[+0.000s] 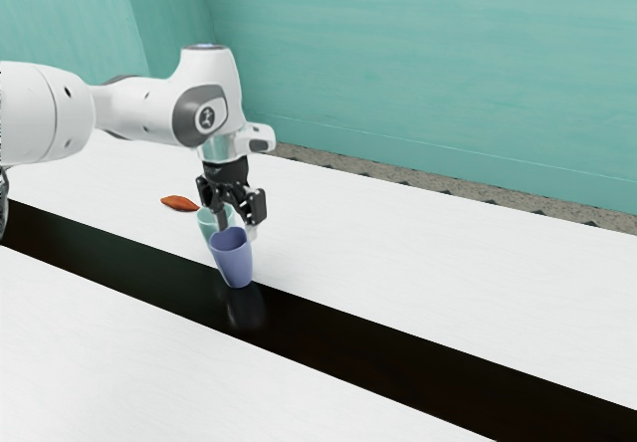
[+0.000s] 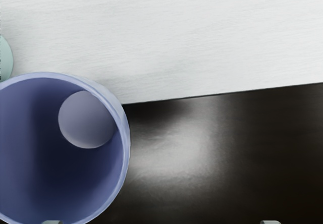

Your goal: Place the right cup onto the left cup

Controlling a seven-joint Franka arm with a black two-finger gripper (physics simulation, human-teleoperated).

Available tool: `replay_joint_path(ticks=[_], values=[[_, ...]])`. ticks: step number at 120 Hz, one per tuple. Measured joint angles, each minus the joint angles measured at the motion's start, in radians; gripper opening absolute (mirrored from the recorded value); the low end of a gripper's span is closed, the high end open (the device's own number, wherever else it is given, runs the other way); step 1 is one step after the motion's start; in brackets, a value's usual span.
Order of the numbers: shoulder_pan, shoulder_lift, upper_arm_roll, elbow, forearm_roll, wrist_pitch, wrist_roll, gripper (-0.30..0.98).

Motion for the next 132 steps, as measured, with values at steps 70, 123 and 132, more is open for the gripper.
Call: replay_joint_path(ticks=[70,123,132], values=[[0.034,0.151,0.0,0.084,-0.019,0.06,0.031,0.41],[0.034,0.165,0.0,0.087,-0.027,0.067,0.048,0.09],[0.034,0.165,0.001,0.086,-0.03,0.068,0.05,0.04]])
